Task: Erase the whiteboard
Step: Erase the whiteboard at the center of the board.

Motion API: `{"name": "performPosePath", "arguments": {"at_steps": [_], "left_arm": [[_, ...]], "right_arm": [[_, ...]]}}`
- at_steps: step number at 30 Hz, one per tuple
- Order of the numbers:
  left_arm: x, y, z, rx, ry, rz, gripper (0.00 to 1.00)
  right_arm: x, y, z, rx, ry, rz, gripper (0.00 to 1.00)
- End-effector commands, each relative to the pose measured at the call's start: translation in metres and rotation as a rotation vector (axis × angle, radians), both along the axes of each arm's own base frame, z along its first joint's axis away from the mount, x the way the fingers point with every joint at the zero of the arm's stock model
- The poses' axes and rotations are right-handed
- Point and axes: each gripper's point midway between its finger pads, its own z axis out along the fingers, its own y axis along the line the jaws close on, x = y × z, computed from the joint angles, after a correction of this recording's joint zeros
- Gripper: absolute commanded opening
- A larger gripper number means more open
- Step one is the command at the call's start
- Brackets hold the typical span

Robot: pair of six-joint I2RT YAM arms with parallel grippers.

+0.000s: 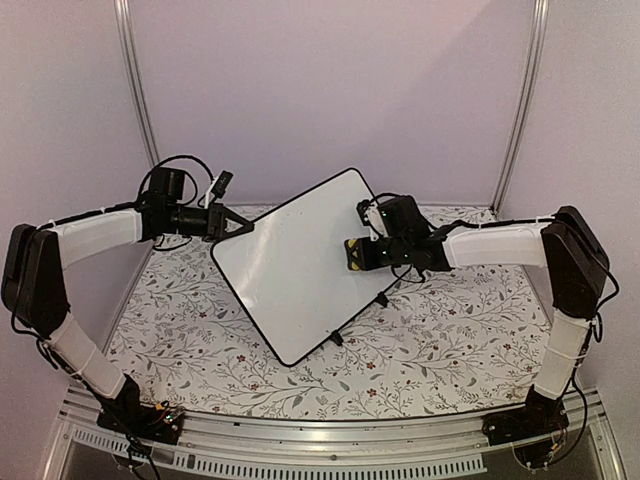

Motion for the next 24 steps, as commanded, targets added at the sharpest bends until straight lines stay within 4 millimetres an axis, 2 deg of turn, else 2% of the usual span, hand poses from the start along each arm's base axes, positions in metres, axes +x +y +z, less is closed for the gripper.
{"name": "performPosePath", "arguments": {"at_steps": [1,7,12,16,20,24], "left_arm": [[-0.012,-0.012,0.001,-0.027,-0.031,-0.093,0.00],[-0.013,-0.012,0.001,-0.028,-0.032,-0.095,0.00],[-0.013,-0.013,0.001,-0.028,-0.032,-0.096,0.00],[-0.013,-0.012,0.001,-0.026,-0.032,-0.094,0.00],[-0.013,-0.013,0.000,-0.026,-0.033,-0.095,0.00],[-0.013,-0.013,0.001,-0.027,-0.033,-0.095,0.00]], "right_arm": [[-0.028,-0.002,-0.031,-0.057,0.056,0.040,0.00],[-0.046,-0.009,-0.051,-0.090,0.091,0.044,0.00],[-0.046,-0.021,-0.051,-0.115,0.074,0.005,0.00],[-0.039,-0.018,-0.029,-0.099,0.021,0.001,0.00],[-0.024,-0.014,0.008,-0.059,-0.049,-0.006,0.00],[0.000,-0.025,0.044,-0.014,-0.117,-0.068,0.00]]}}
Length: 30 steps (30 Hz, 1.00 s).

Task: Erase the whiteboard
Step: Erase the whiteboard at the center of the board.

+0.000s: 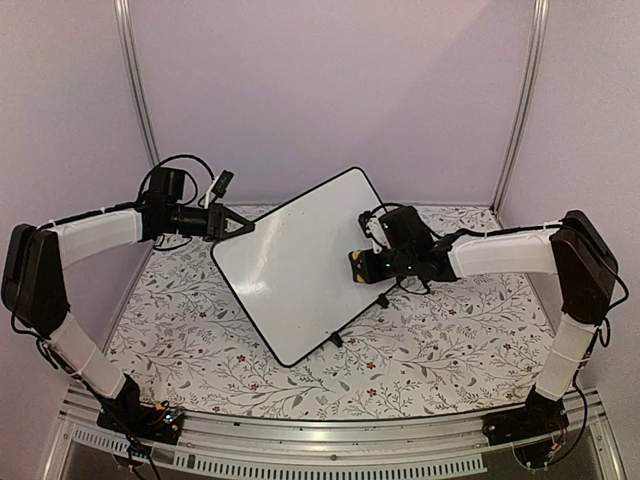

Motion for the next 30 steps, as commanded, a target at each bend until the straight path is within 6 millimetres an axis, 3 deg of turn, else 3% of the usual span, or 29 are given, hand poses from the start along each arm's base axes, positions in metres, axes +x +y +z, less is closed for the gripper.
{"name": "performPosePath", "arguments": {"at_steps": [1,6,11,21,30], "left_arm": [[-0.011,-0.011,-0.002,-0.016,-0.022,-0.073,0.00],[-0.011,-0.011,-0.001,-0.016,-0.023,-0.073,0.00],[-0.011,-0.011,-0.002,-0.017,-0.023,-0.074,0.00],[-0.011,-0.012,-0.002,-0.019,-0.021,-0.078,0.00],[-0.011,-0.012,-0.002,-0.019,-0.020,-0.079,0.00]], "right_arm": [[0.034,-0.012,0.073,0.076,-0.150,-0.080,0.00],[0.054,-0.015,0.093,0.088,-0.197,-0.121,0.00],[0.069,-0.013,0.089,0.072,-0.208,-0.146,0.00],[0.079,-0.009,0.065,0.069,-0.178,-0.143,0.00],[0.058,-0.020,0.023,0.046,-0.104,-0.131,0.00]]}}
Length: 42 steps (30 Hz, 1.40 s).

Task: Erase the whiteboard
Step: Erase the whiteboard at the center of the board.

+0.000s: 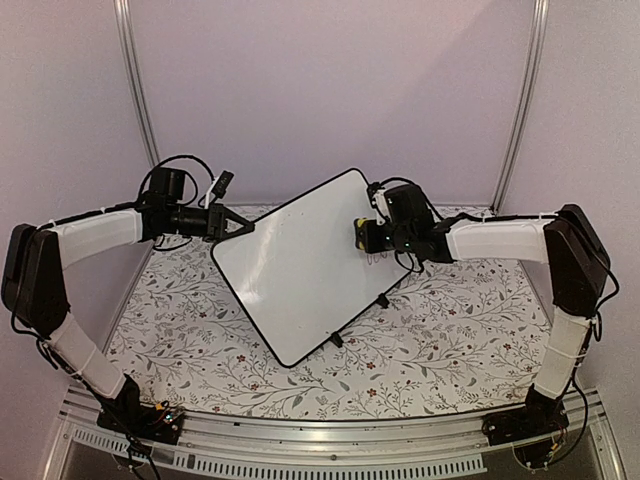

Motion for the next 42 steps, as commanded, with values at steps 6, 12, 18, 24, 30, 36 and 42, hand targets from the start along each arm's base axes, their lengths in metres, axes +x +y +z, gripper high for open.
{"name": "performPosePath", "arguments": {"at_steps": [6,12,18,24,30,36,42], "left_arm": [[-0.011,-0.012,-0.001,-0.024,-0.023,-0.083,0.00],[-0.012,-0.012,-0.001,-0.023,-0.023,-0.084,0.00],[-0.012,-0.013,-0.001,-0.023,-0.022,-0.085,0.00],[-0.012,-0.013,-0.003,-0.022,-0.020,-0.087,0.00],[-0.013,-0.014,-0.002,-0.023,-0.019,-0.089,0.00],[-0.014,-0.014,0.000,-0.026,-0.022,-0.094,0.00],[-0.013,-0.014,0.000,-0.025,-0.024,-0.092,0.00]], "right_arm": [[-0.025,-0.017,-0.039,-0.007,0.080,0.010,0.00],[-0.032,-0.020,-0.040,0.009,0.087,0.010,0.00],[-0.024,-0.021,-0.031,0.014,0.061,-0.017,0.00],[-0.005,-0.020,-0.010,0.032,0.021,-0.051,0.00],[0.011,-0.018,0.003,0.044,-0.004,-0.065,0.00],[0.027,-0.019,0.007,0.045,-0.014,-0.084,0.00],[0.038,-0.027,0.005,0.051,-0.019,-0.126,0.00]]}}
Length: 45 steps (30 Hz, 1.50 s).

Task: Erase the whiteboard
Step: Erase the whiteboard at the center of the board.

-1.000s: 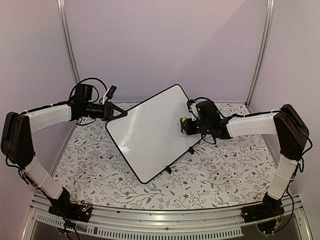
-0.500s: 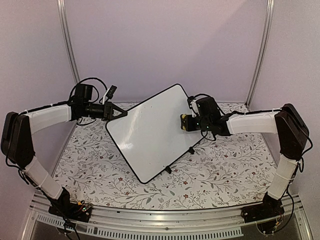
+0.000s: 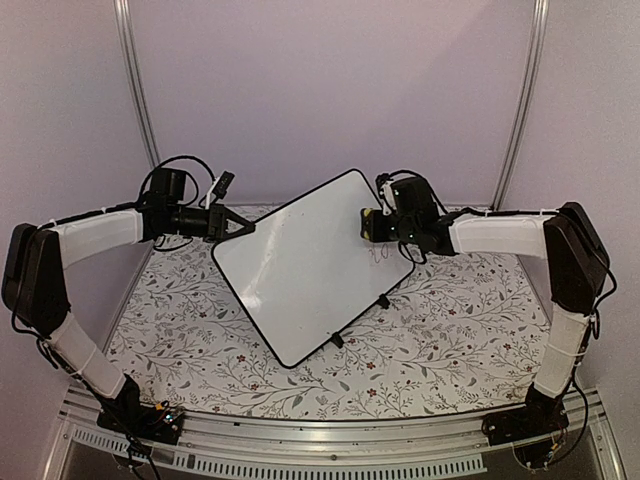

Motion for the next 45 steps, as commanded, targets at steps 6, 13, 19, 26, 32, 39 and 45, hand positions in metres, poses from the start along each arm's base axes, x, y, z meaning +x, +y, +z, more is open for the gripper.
{"name": "performPosePath", "arguments": {"at_steps": [6,13,19,26,32,39,45], "left_arm": [[-0.014,-0.013,0.001,-0.028,-0.029,-0.095,0.00],[-0.014,-0.013,0.002,-0.028,-0.031,-0.095,0.00],[-0.014,-0.014,0.002,-0.029,-0.030,-0.098,0.00],[-0.014,-0.013,0.001,-0.027,-0.030,-0.095,0.00],[-0.013,-0.013,0.001,-0.026,-0.029,-0.094,0.00],[-0.013,-0.013,0.000,-0.026,-0.028,-0.093,0.00],[-0.014,-0.013,0.001,-0.027,-0.029,-0.094,0.00]], "right_arm": [[0.031,-0.019,0.014,0.041,-0.033,-0.081,0.00],[0.030,-0.017,0.001,0.036,-0.005,-0.058,0.00],[0.017,-0.013,-0.028,0.044,0.052,-0.020,0.00],[0.001,-0.018,-0.042,0.050,0.085,-0.002,0.00],[-0.010,-0.016,-0.045,0.033,0.084,0.008,0.00],[-0.020,-0.013,-0.055,0.018,0.100,0.021,0.00],[-0.028,-0.010,-0.059,0.012,0.108,0.035,0.00]]}}
